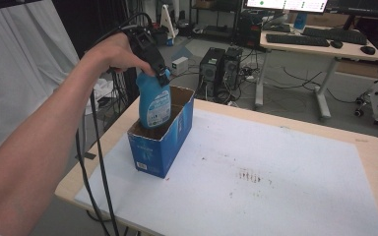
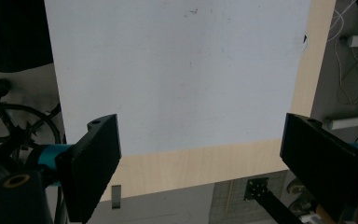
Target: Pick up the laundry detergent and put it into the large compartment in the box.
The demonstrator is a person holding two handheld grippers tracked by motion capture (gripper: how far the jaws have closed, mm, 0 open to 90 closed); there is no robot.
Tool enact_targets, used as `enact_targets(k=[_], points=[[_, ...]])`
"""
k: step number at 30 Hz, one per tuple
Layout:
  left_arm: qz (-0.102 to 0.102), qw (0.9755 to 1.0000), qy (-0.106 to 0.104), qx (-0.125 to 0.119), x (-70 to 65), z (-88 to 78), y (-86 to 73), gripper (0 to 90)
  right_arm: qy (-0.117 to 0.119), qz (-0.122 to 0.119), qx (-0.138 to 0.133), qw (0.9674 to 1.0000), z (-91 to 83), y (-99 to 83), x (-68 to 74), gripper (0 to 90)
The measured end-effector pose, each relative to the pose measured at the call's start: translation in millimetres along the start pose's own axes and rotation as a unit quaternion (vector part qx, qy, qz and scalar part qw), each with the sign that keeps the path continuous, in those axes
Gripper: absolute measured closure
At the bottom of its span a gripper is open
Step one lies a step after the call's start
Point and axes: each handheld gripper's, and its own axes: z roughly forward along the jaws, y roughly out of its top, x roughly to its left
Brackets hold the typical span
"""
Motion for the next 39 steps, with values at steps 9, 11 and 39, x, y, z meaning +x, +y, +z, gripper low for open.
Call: enact_targets(k=[9,11,39], points=[[0.026,0.9993,-0.012,0.022,0.8,36.7,-9.1,38.1,0.002,-0.005,0.000,1.0000,3.9,3.6,-1.5,11.5],[0.032,0.9989,-0.019,0.029,0.6,50.0,-12.4,38.2,0.003,-0.009,-0.001,1.0000,6.4,6.6,-1.6,11.5],[0.141,0.9853,-0.059,0.076,4.3,120.3,-38.3,38.1,0.007,-0.006,0.000,1.0000,14.8,3.6,-1.9,11.5]])
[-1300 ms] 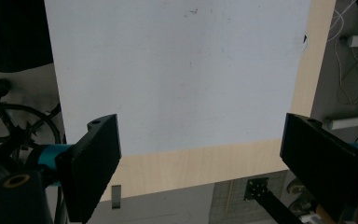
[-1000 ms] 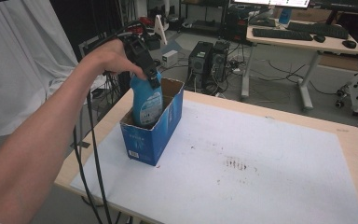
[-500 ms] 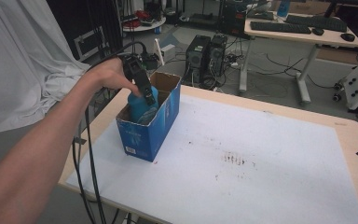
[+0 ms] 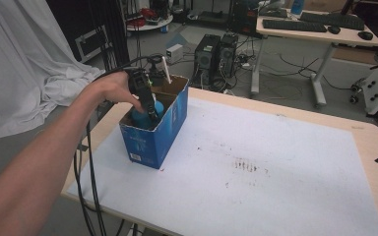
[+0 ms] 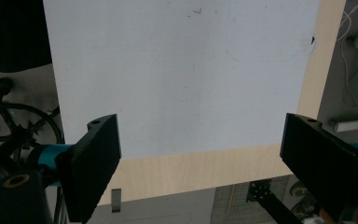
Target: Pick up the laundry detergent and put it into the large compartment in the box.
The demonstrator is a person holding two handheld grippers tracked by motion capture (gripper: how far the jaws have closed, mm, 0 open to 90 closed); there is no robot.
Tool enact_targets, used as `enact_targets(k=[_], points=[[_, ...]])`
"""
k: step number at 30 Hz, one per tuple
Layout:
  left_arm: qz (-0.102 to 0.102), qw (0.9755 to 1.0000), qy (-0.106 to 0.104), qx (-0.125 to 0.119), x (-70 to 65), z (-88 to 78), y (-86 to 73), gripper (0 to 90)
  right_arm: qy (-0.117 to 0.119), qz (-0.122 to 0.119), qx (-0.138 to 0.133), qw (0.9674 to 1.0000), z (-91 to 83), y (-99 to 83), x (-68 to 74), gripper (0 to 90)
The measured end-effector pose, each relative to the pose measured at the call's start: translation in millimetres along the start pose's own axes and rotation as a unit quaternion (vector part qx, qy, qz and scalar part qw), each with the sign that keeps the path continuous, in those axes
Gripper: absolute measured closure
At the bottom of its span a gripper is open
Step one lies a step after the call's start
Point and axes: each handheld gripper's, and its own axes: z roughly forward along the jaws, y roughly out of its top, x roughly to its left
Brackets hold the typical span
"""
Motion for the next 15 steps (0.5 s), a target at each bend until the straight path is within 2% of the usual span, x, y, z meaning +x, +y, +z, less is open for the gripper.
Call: enact_targets(k=[8,15], points=[[0.025,0.9997,-0.001,0.004,-1.7,6.8,4.0,38.0,0.002,0.007,0.003,1.0000,1.6,-1.4,0.3,11.5],[0.030,0.9995,-0.003,0.001,0.0,7.5,3.9,37.9,0.001,0.007,0.000,1.0000,1.3,-1.9,-0.2,11.4]])
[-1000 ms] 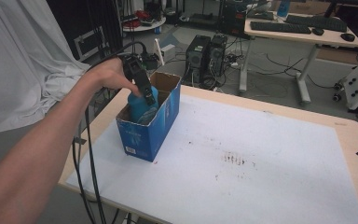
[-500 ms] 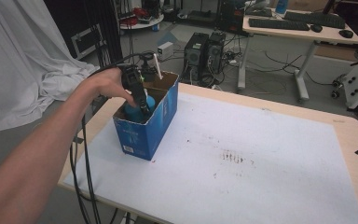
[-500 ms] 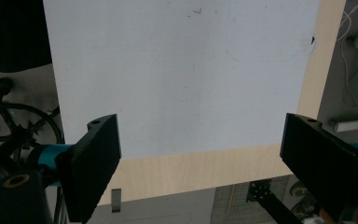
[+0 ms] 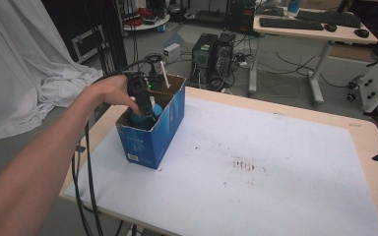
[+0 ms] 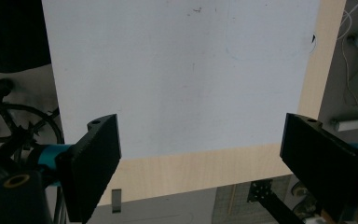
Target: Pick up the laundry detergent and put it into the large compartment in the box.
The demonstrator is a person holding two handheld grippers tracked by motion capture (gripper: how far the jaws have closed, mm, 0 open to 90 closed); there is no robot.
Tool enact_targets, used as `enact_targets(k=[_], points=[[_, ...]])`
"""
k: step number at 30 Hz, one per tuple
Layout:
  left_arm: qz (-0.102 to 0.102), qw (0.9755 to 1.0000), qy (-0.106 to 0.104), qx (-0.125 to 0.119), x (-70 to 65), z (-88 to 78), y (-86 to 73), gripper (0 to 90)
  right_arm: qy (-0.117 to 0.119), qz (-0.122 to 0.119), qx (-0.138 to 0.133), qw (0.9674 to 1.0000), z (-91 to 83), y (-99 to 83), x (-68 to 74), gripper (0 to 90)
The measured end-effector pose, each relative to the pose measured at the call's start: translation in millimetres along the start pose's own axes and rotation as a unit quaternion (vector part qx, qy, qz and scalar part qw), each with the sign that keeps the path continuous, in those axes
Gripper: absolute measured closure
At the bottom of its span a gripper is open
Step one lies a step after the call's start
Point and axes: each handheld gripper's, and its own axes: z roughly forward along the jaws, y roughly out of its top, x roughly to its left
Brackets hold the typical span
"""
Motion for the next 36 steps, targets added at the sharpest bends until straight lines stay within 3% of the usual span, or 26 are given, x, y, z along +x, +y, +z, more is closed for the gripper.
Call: enact_targets(k=[11,21,36], points=[[-0.001,1.0000,0.005,0.005,-0.9,0.9,0.9,37.3,0.001,0.001,0.000,1.0000,-0.3,-0.2,0.6,11.4],[-0.006,0.9999,0.005,0.006,1.9,1.8,-0.1,31.6,0.004,0.001,0.002,1.0000,0.4,0.5,0.1,11.5],[-0.017,0.9997,0.012,-0.012,4.6,-19.0,-2.7,27.9,0.004,0.000,0.001,1.0000,-0.3,1.9,0.5,11.5]])
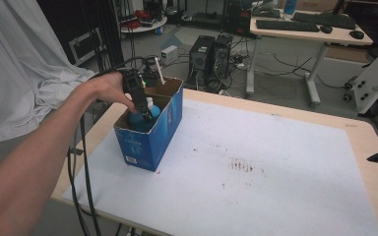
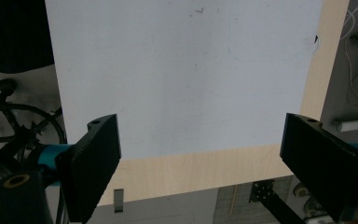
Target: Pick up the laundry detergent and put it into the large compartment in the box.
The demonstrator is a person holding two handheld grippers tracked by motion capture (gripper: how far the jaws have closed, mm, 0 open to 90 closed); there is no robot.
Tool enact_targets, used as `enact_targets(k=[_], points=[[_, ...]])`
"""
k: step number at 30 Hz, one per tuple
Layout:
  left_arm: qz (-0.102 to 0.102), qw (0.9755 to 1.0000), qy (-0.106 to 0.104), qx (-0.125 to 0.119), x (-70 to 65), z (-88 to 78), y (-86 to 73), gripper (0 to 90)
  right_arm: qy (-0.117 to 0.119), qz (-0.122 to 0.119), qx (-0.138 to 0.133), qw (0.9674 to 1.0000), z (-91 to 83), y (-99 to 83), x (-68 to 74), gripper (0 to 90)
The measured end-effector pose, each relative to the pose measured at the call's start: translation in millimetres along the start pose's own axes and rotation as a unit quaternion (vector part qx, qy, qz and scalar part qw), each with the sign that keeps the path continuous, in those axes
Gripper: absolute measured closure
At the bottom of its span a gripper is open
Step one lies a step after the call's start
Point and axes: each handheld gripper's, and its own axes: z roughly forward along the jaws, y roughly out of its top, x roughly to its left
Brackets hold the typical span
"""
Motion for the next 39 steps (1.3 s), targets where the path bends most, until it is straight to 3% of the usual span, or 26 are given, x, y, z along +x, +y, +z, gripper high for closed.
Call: enact_targets(k=[10,20,24,25,31,39], points=[[0.010,0.9997,0.018,-0.013,-8.3,-31.6,9.2,26.2,-0.002,-0.001,-0.002,1.0000,-3.2,0.9,0.8,11.5],[0.057,0.9980,0.021,-0.018,-35.2,-53.7,37.1,26.0,-0.006,-0.002,-0.003,1.0000,-7.9,4.5,0.6,11.5],[0.073,0.9966,0.024,-0.028,-46.1,-59.1,49.4,26.0,-0.007,-0.002,-0.003,1.0000,-9.6,5.0,0.7,11.5],[0.084,0.9958,0.023,-0.030,-56.0,-62.4,58.7,26.0,-0.008,-0.001,-0.004,1.0000,-10.2,5.0,0.6,11.5],[0.119,0.9924,0.016,-0.029,-81.8,-66.4,84.0,26.0,-0.009,0.003,-0.007,0.9999,-13.9,4.6,-1.7,11.5],[0.156,0.9874,0.016,-0.023,-108.2,-57.0,107.8,22.5,-0.011,0.000,-0.010,0.9999,-16.4,8.5,-2.6,11.4]])
